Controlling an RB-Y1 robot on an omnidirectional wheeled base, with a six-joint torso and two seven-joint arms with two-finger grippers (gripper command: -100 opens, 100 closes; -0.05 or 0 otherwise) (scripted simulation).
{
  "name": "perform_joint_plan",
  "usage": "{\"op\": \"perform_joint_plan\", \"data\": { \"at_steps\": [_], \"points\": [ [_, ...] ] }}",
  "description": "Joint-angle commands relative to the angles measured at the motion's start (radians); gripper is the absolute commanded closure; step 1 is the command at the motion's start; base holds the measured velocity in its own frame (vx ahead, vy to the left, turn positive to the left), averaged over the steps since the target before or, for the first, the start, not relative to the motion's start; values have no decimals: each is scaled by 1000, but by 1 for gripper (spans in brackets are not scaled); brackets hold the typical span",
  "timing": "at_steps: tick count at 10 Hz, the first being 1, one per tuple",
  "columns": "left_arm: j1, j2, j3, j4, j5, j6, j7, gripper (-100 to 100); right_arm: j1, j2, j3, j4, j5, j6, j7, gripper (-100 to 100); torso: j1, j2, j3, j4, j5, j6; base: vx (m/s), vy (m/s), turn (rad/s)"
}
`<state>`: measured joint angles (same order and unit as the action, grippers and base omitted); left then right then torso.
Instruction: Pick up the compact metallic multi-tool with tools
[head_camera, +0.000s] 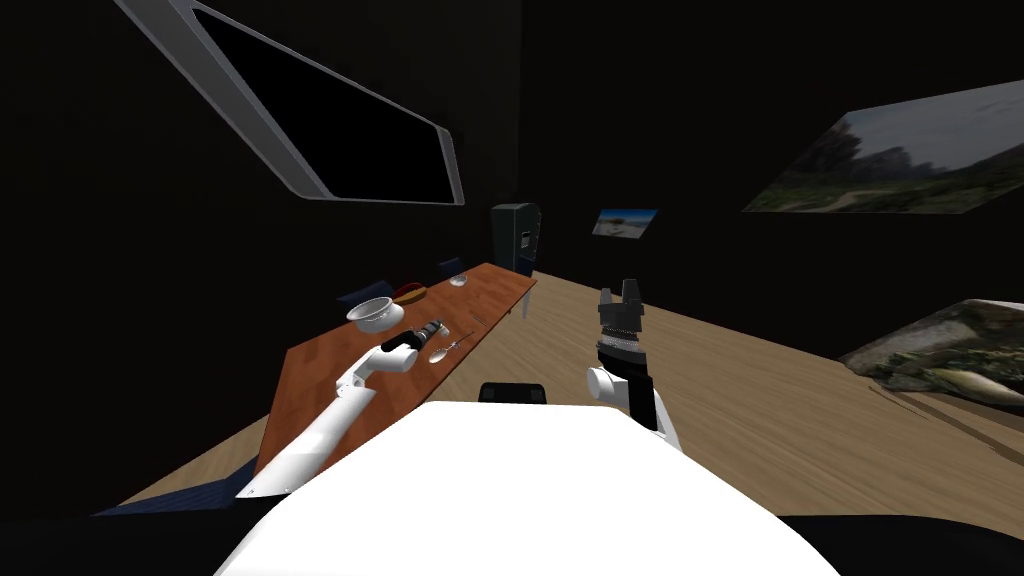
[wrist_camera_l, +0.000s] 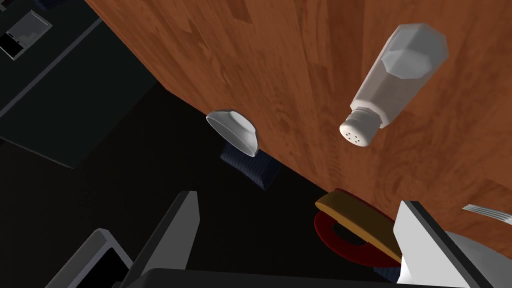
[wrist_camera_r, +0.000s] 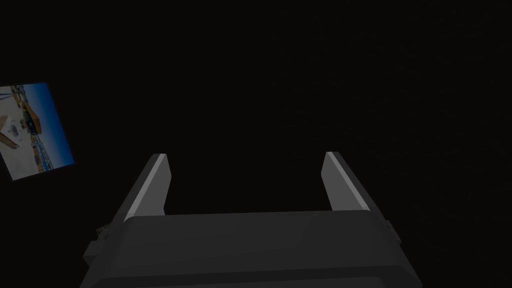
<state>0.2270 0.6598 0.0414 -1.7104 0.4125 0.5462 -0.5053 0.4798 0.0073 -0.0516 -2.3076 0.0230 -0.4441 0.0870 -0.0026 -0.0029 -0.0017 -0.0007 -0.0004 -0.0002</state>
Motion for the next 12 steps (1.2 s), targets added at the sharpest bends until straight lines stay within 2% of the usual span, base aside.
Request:
{"op": "perform_joint_plan", "data": {
  "at_steps": [1,2,3,4,5,6,7,8,11,12],
  "points": [
    [-11,18,-2,45,18,50,-9,-100,0,0,0,0,0,0,0,0,0,0,0,0,0,0,76,-41,-27],
    [-11,18,-2,45,18,68,-9,-100,0,0,0,0,0,0,0,0,0,-2,-1,0,0,0,53,-33,-11],
    [-17,32,-3,79,32,100,-14,-100,0,0,0,0,0,0,0,0,0,-1,-1,0,0,0,50,-38,-30],
    [-17,32,-3,79,32,119,-14,-100,0,0,0,0,0,0,0,0,0,-1,0,0,0,0,52,-41,-12],
    [-22,44,-5,112,46,145,-19,-100,0,0,0,0,0,0,0,0,-1,-1,0,0,0,0,86,-52,-26],
    [-22,44,-5,112,46,167,-19,-100,0,0,0,0,0,0,0,0,-1,-2,-1,0,0,0,68,-46,-9],
    [-27,54,-7,145,60,196,-22,-100,0,0,0,0,0,0,0,0,-1,-2,-1,0,0,0,53,-55,-27],
    [-27,54,-7,145,60,212,-22,-100,0,0,0,0,0,0,0,0,-1,-1,-1,0,0,0,52,-37,-10],
    [-34,69,-12,205,84,291,-24,-100,0,0,0,0,0,0,0,0,-1,-1,-1,0,0,0,65,-54,-19],
    [-34,69,-12,205,84,296,-24,-100,0,0,0,0,0,0,0,0,-1,-1,-1,0,0,0,59,-48,-4]
  ]
}}
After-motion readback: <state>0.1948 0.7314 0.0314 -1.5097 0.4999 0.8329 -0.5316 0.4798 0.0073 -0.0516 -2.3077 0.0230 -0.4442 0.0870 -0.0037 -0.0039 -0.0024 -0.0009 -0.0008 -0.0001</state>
